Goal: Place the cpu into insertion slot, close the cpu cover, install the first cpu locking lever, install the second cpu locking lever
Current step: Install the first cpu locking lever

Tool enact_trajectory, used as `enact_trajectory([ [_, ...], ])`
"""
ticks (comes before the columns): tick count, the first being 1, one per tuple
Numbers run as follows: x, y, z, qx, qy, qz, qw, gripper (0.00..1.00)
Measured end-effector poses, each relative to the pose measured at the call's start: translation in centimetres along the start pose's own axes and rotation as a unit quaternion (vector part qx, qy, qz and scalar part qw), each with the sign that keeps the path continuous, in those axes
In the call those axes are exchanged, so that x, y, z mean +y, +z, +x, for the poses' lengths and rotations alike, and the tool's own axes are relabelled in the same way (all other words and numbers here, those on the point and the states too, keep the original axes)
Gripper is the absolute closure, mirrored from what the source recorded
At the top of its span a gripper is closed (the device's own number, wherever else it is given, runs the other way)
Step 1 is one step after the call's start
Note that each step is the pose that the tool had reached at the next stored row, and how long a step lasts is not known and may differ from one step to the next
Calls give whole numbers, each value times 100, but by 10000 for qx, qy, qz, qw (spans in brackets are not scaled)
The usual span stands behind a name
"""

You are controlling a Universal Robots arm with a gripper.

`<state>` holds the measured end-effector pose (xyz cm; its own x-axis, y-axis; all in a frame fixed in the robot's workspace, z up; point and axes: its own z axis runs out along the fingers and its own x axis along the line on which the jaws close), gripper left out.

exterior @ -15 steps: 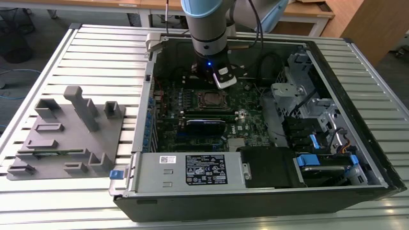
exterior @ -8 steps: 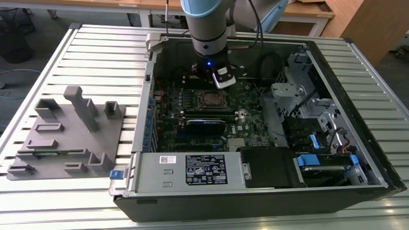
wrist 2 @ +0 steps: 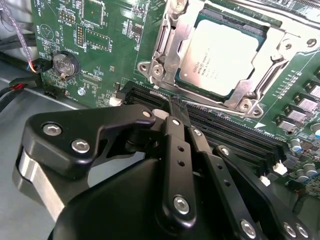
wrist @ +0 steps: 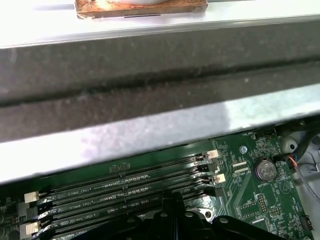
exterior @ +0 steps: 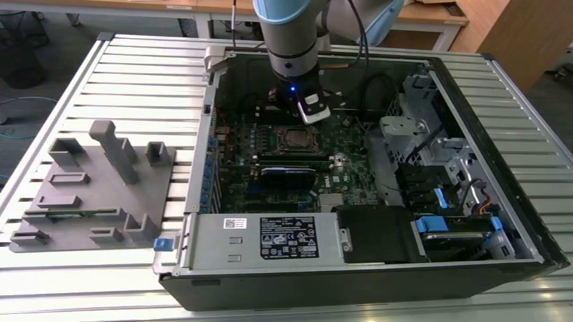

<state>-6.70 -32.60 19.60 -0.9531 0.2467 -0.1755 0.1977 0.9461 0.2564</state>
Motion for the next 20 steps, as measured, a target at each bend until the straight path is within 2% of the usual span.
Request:
enact_trajectory([
  [13, 19, 9, 4, 0, -1, -2, 10000, 90],
  [20, 9, 28, 6, -14, -3, -6, 10000, 90],
])
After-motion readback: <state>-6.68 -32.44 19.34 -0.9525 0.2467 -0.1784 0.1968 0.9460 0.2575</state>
